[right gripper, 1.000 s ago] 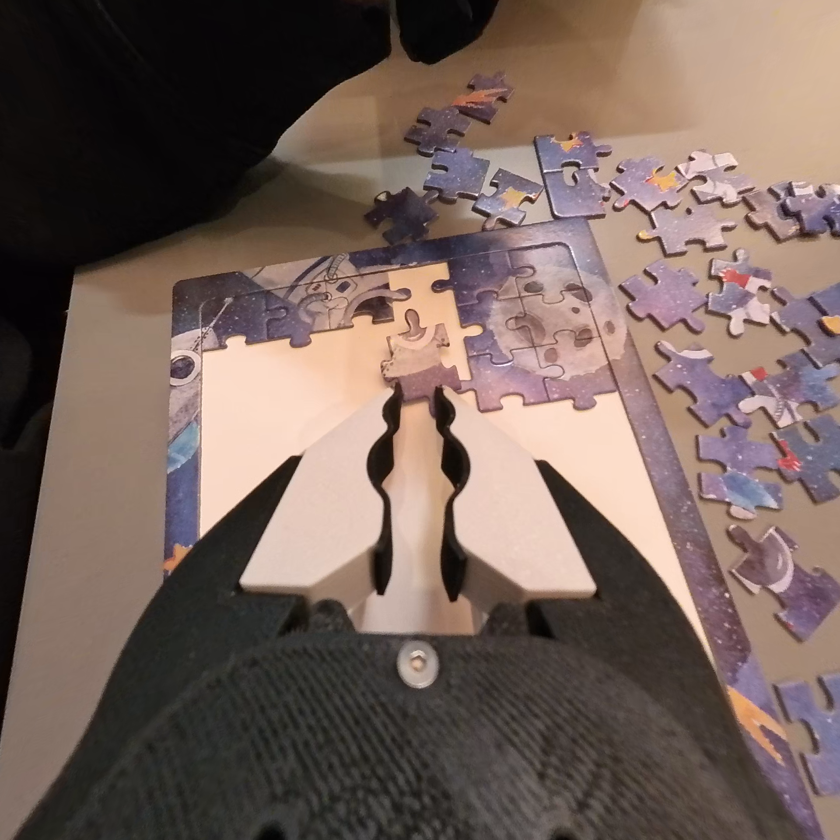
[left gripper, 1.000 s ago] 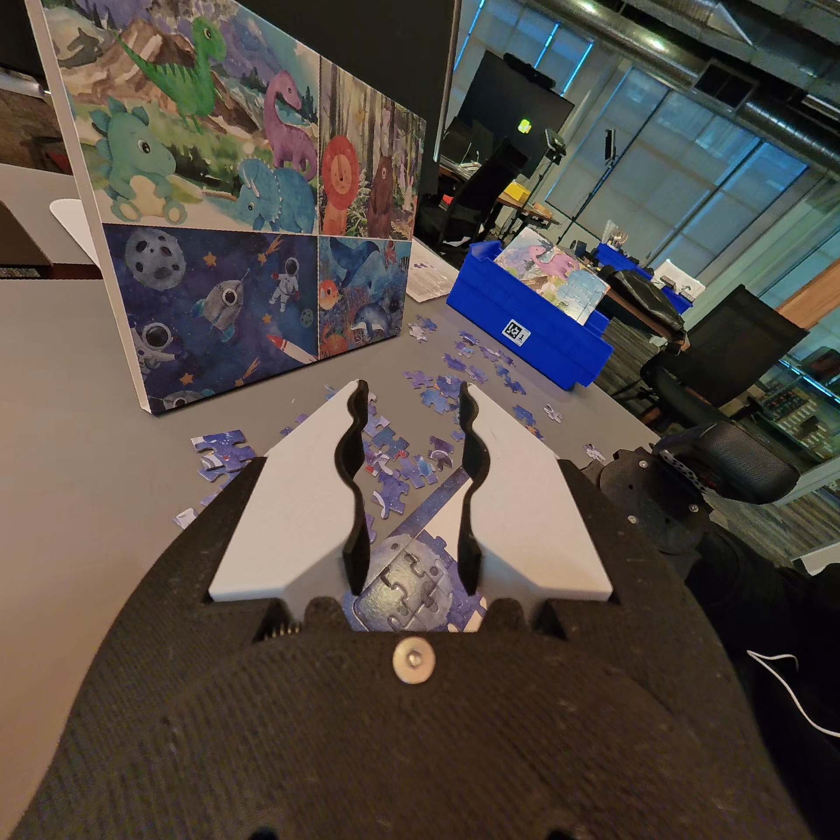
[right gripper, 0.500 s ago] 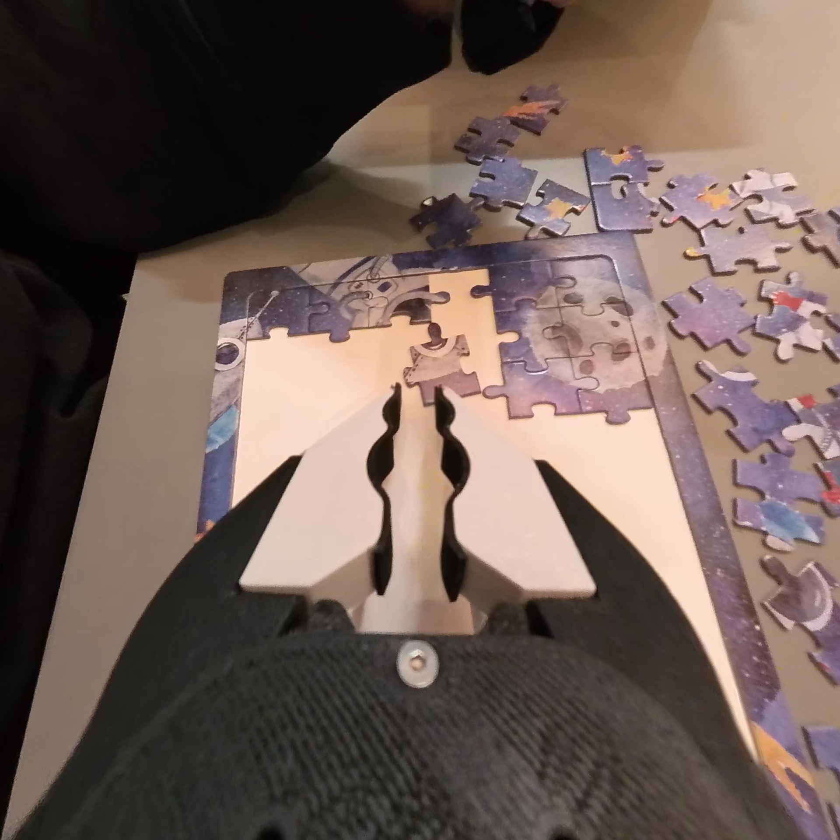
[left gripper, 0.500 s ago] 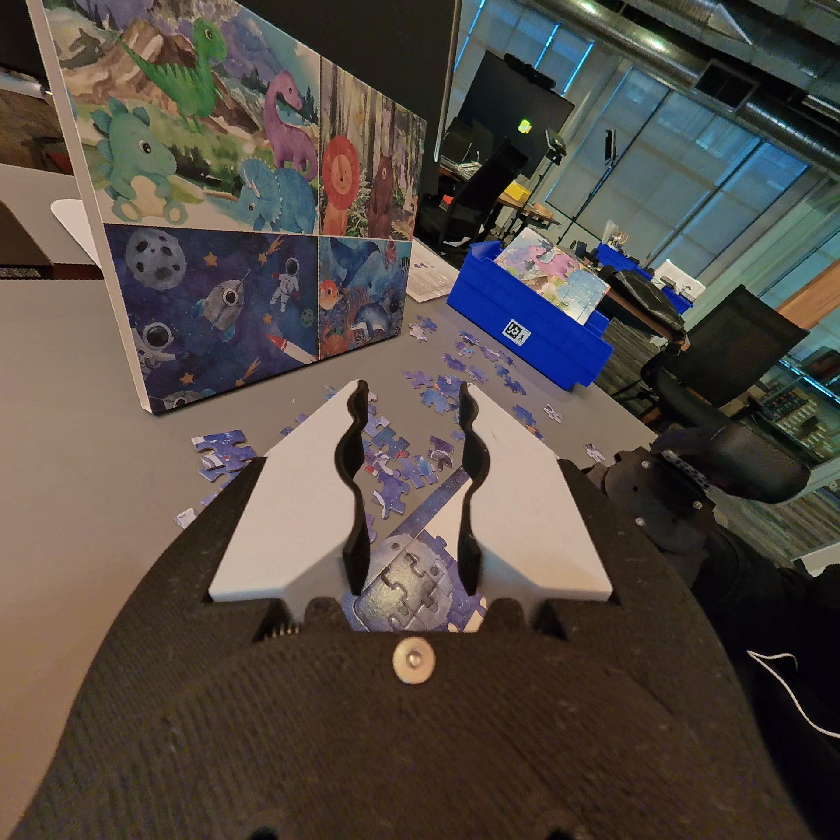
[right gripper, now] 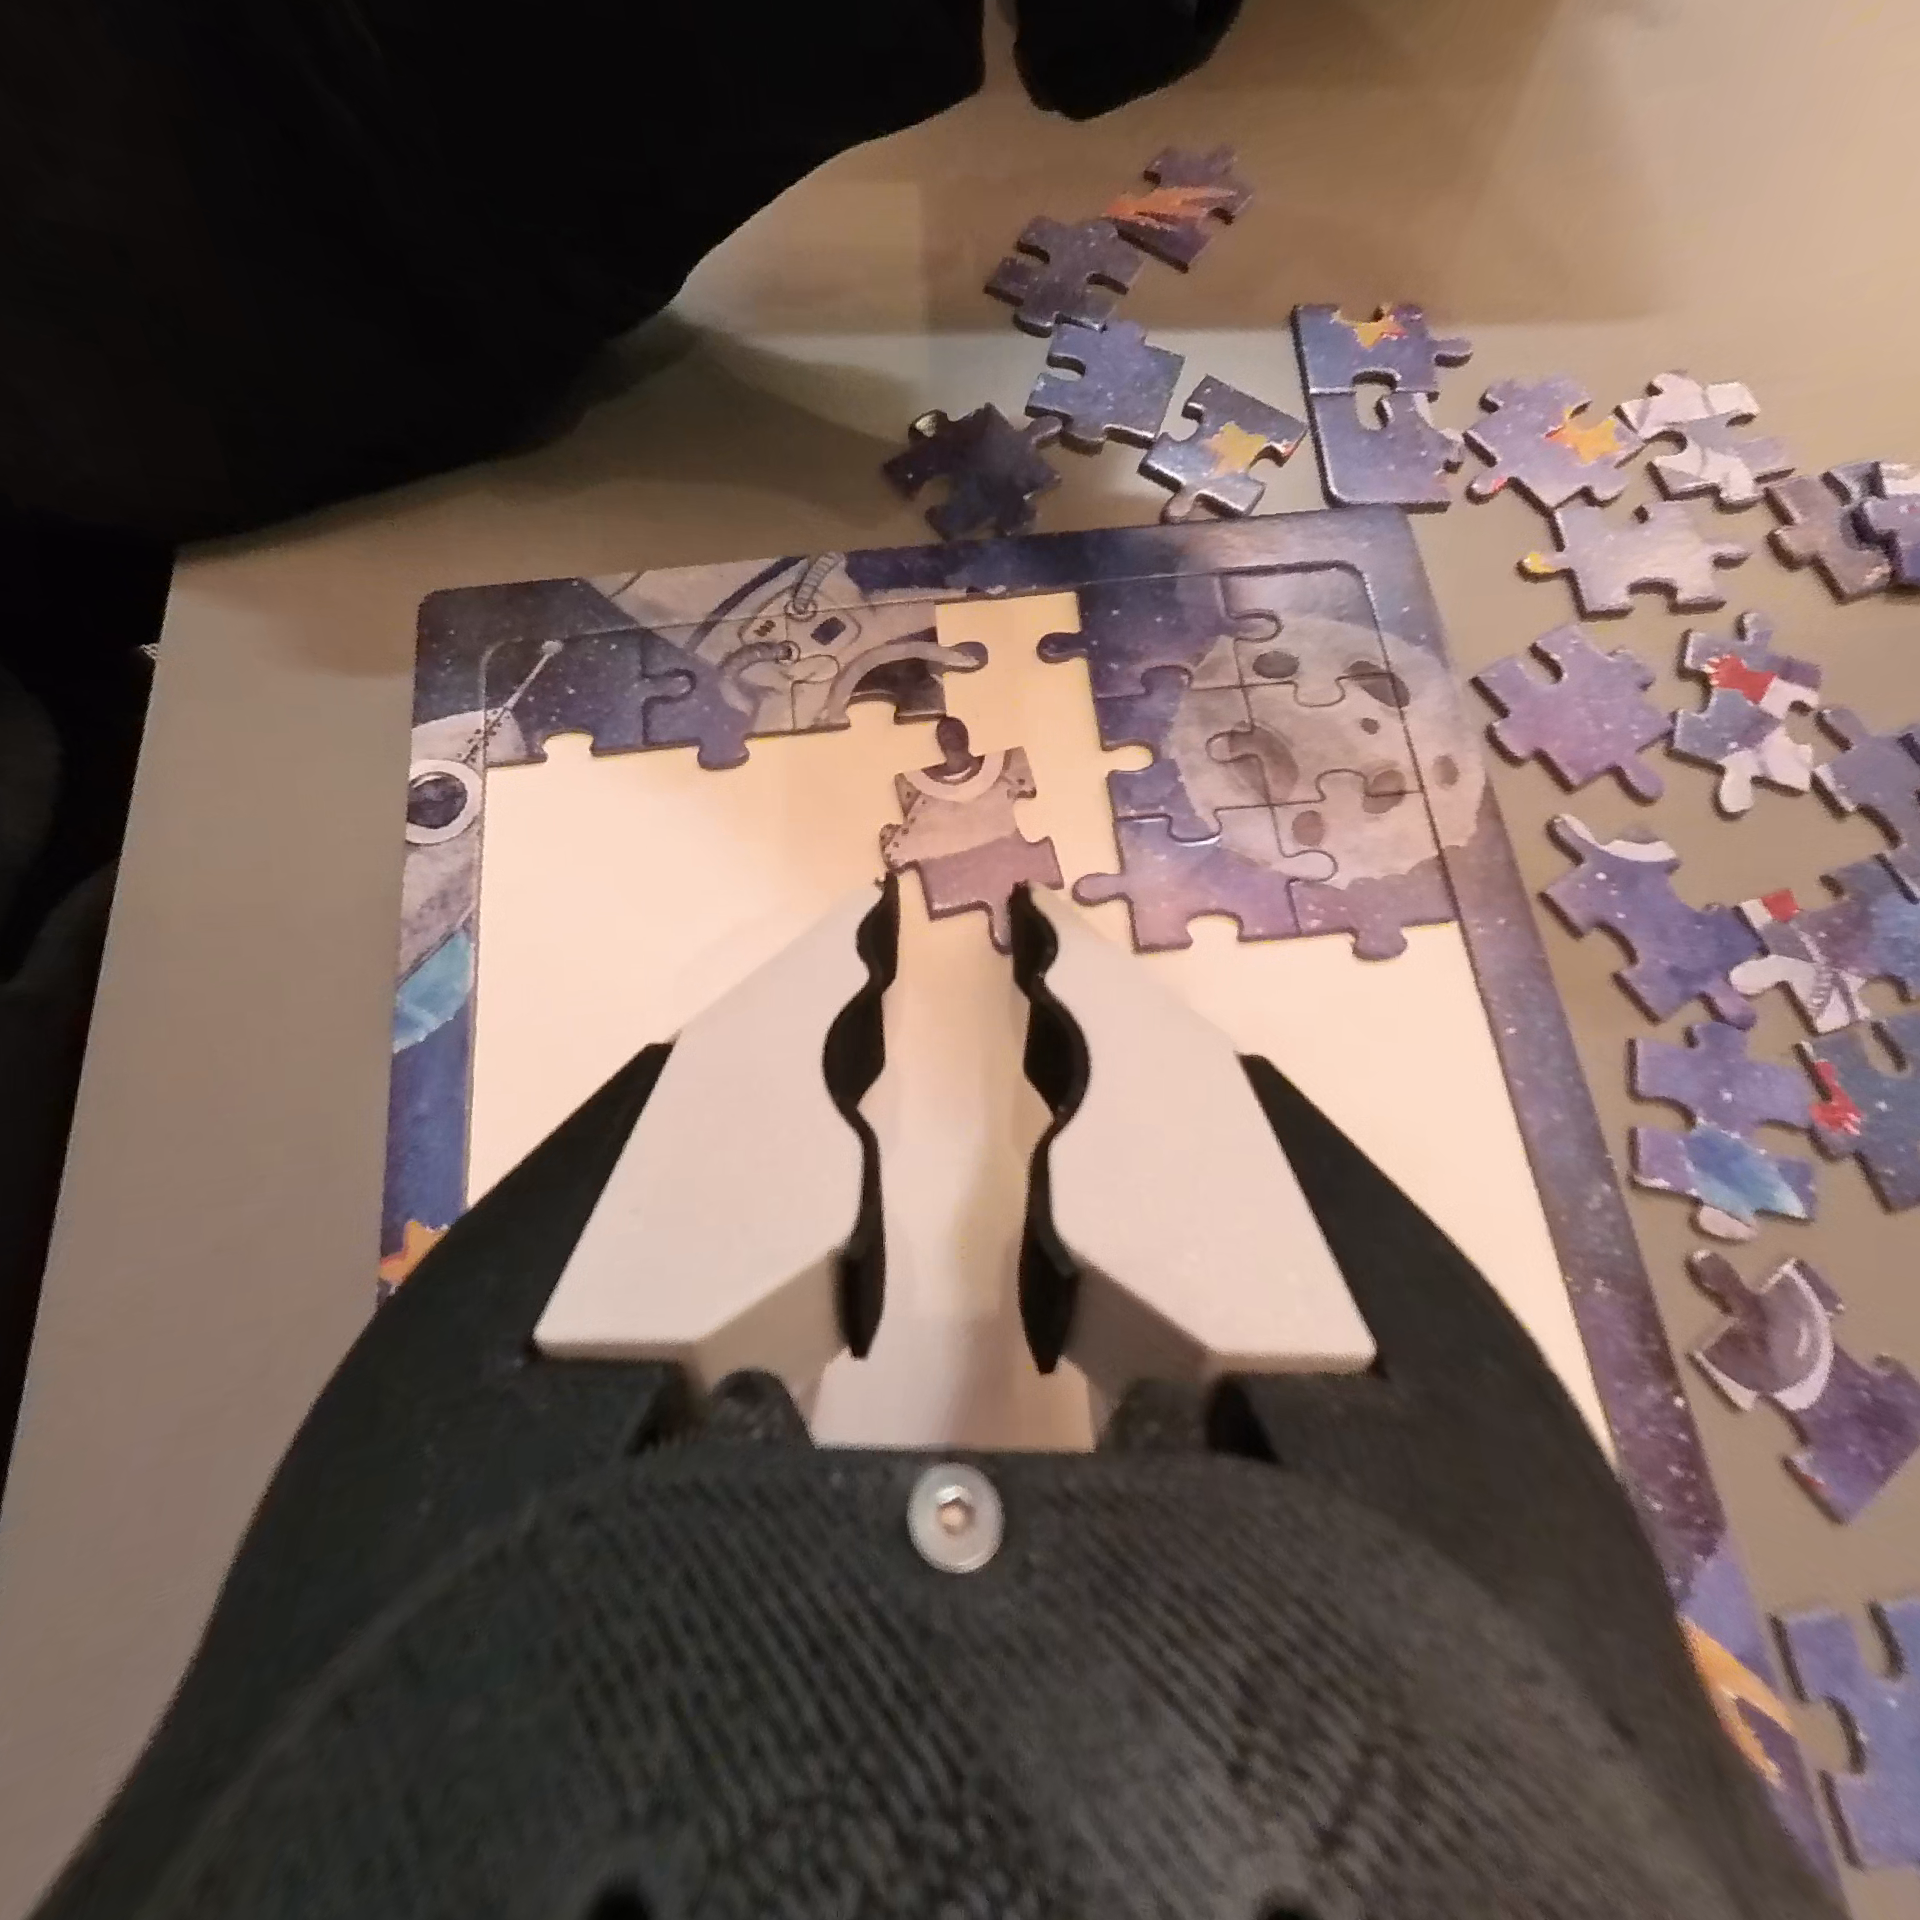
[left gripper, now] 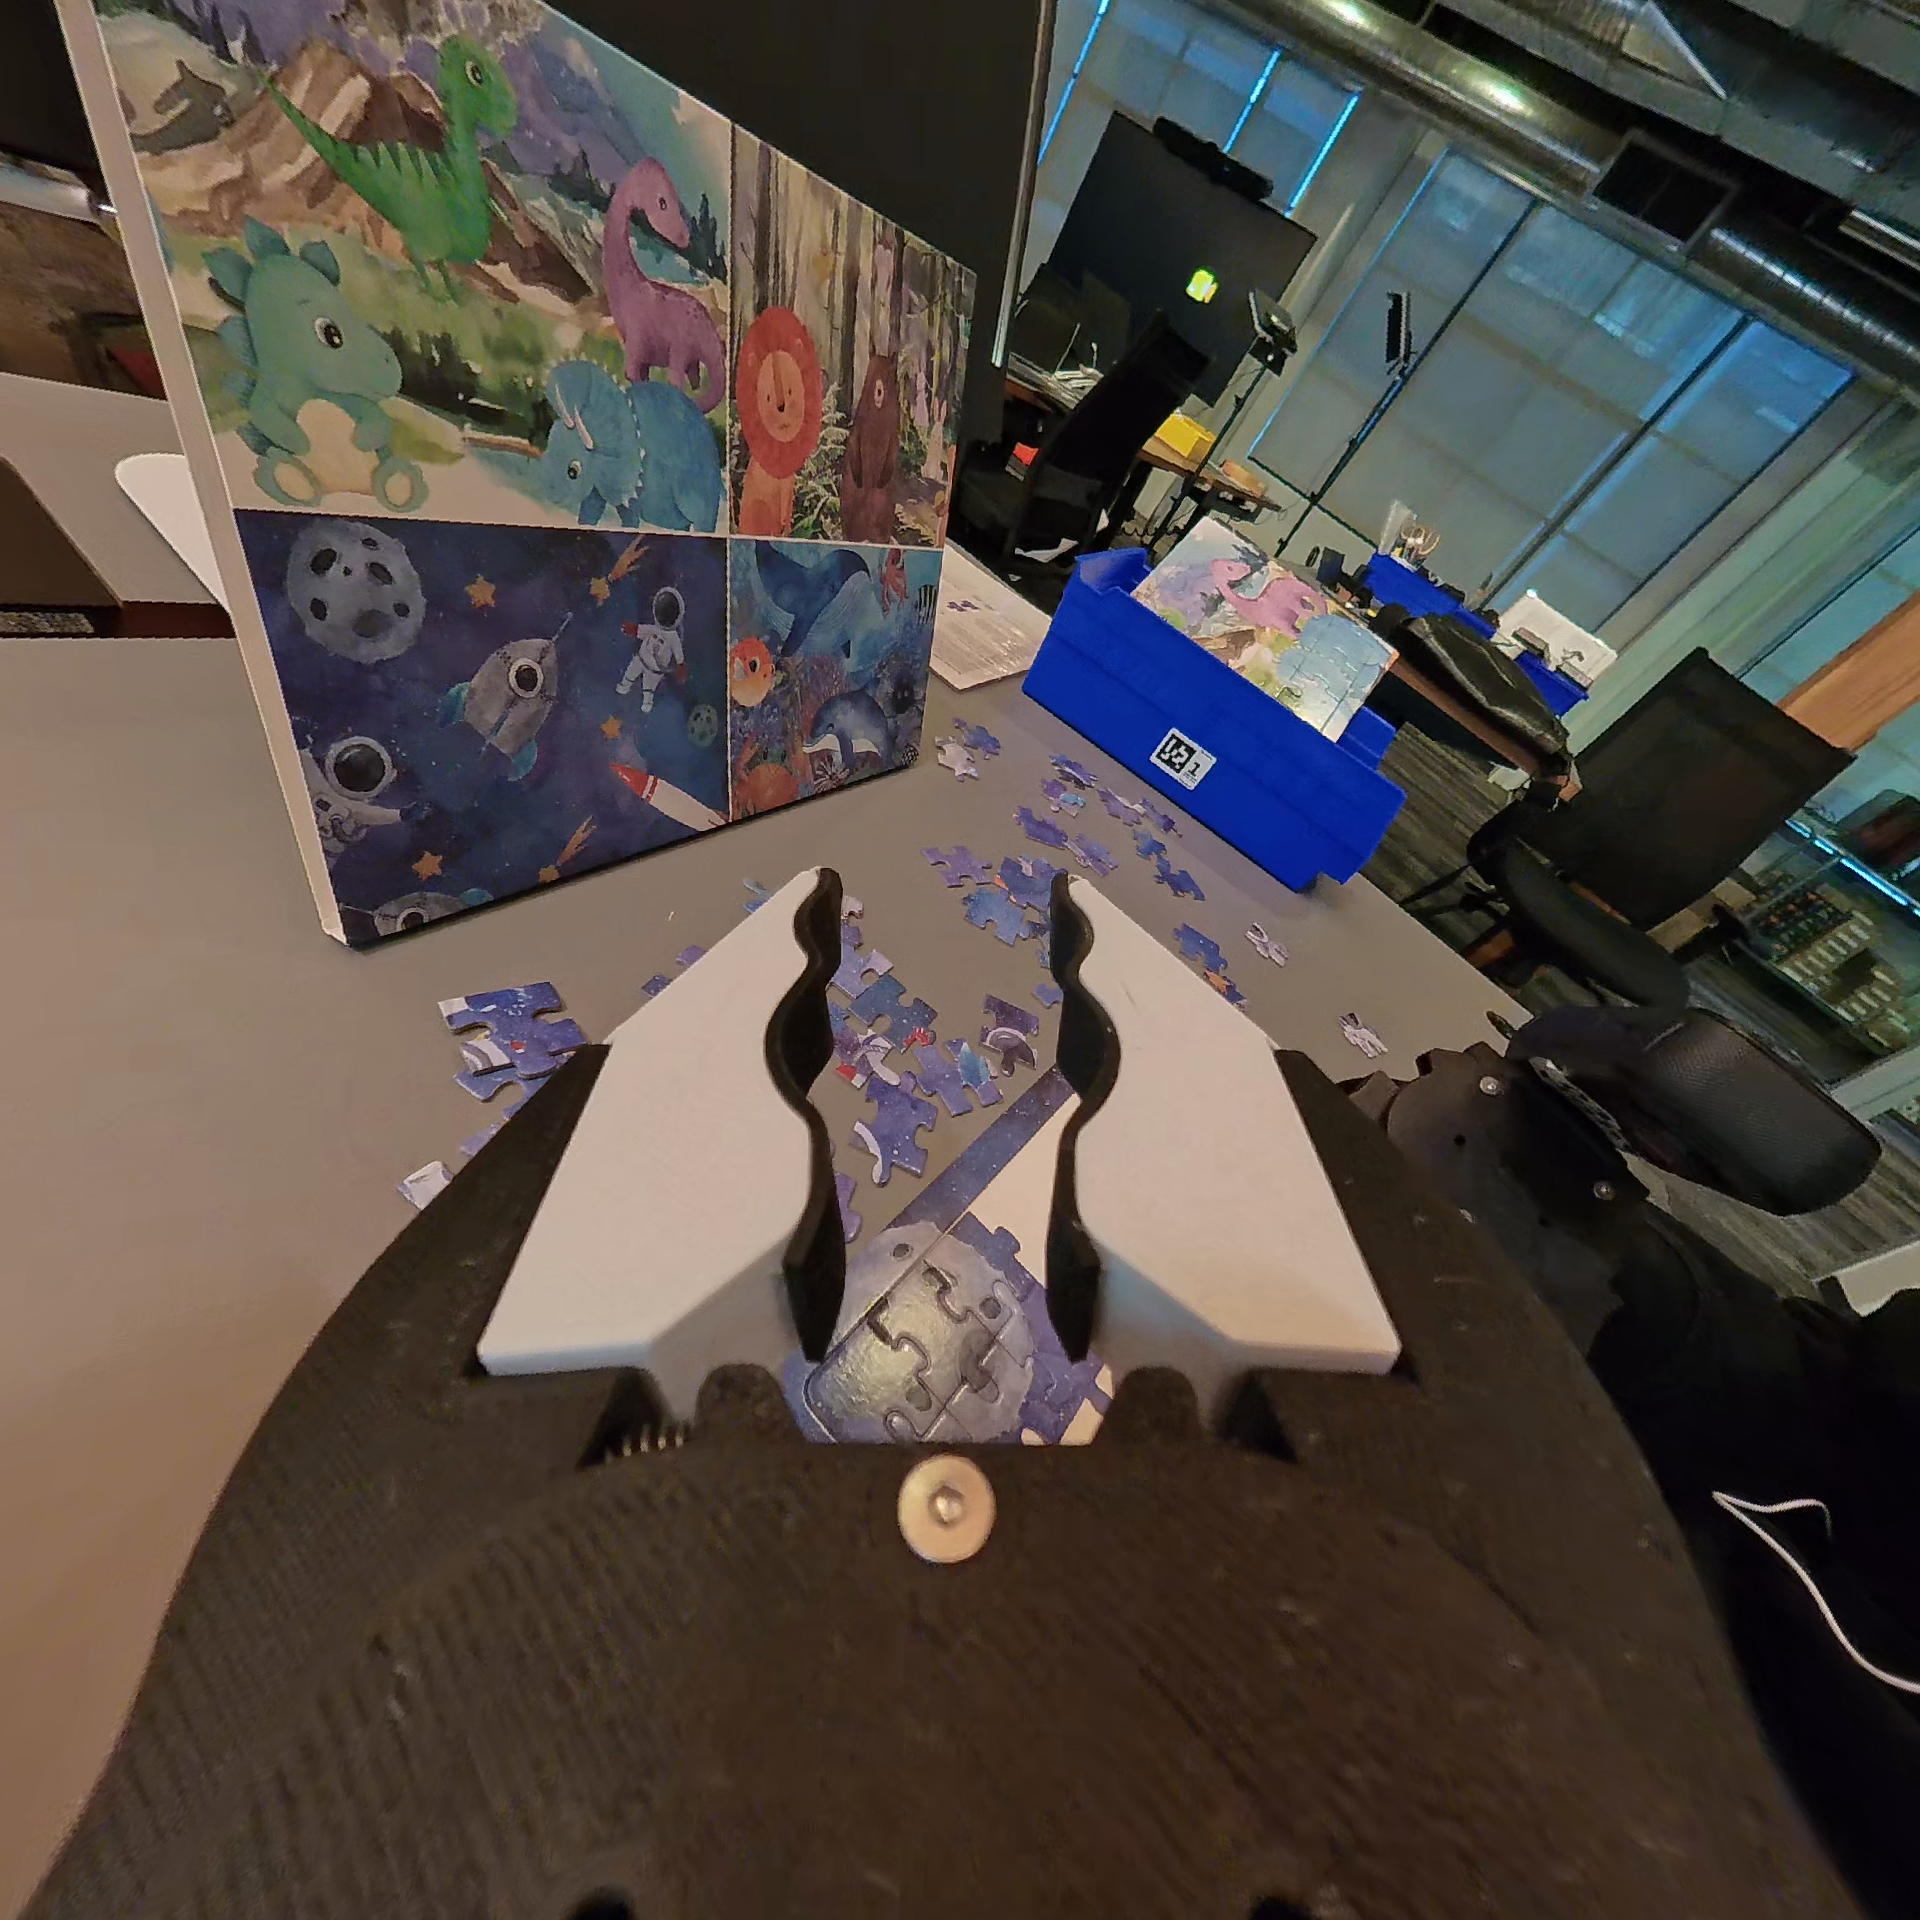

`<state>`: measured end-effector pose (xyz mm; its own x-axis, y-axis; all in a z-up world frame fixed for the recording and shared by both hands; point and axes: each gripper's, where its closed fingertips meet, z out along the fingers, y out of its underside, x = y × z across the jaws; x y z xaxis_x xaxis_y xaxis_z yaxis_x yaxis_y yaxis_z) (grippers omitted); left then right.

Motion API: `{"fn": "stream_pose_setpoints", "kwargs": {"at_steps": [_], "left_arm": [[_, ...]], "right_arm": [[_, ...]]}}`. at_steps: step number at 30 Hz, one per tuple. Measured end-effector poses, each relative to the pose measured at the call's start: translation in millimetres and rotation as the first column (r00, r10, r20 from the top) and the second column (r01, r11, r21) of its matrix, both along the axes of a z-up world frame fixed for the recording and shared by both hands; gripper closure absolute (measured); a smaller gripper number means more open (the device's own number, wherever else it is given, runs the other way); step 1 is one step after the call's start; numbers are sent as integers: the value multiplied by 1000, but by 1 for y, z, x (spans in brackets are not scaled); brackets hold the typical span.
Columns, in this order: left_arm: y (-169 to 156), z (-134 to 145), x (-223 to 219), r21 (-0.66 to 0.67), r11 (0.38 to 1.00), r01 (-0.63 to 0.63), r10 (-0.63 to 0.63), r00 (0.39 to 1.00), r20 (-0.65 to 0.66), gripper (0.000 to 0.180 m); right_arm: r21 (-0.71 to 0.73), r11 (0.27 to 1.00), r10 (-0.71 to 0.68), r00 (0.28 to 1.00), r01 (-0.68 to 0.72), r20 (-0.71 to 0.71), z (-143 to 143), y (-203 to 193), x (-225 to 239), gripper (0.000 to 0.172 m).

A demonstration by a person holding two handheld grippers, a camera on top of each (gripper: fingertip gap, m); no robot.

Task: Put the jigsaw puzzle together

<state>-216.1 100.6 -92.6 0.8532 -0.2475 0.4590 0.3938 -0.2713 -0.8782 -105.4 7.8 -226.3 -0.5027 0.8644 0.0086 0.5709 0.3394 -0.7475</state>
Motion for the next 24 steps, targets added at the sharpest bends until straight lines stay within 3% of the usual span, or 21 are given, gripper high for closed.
{"fn": "stream_pose_setpoints", "kwargs": {"at_steps": [13,19,24], "left_arm": [[0,1,0,4,1000,0,0,1000,0,142],[0,1,0,2,1000,1,-1,1000,0,142],[0,0,1,0,1000,2,-2,1000,-1,142]], "right_arm": [[-54,998,28,1000,-28,7,5,-1,7,158],[-33,999,6,999,-7,-33,8,-2,-1,140],[7,1000,20,1000,-20,-11,1,-7,-1,140]]}}
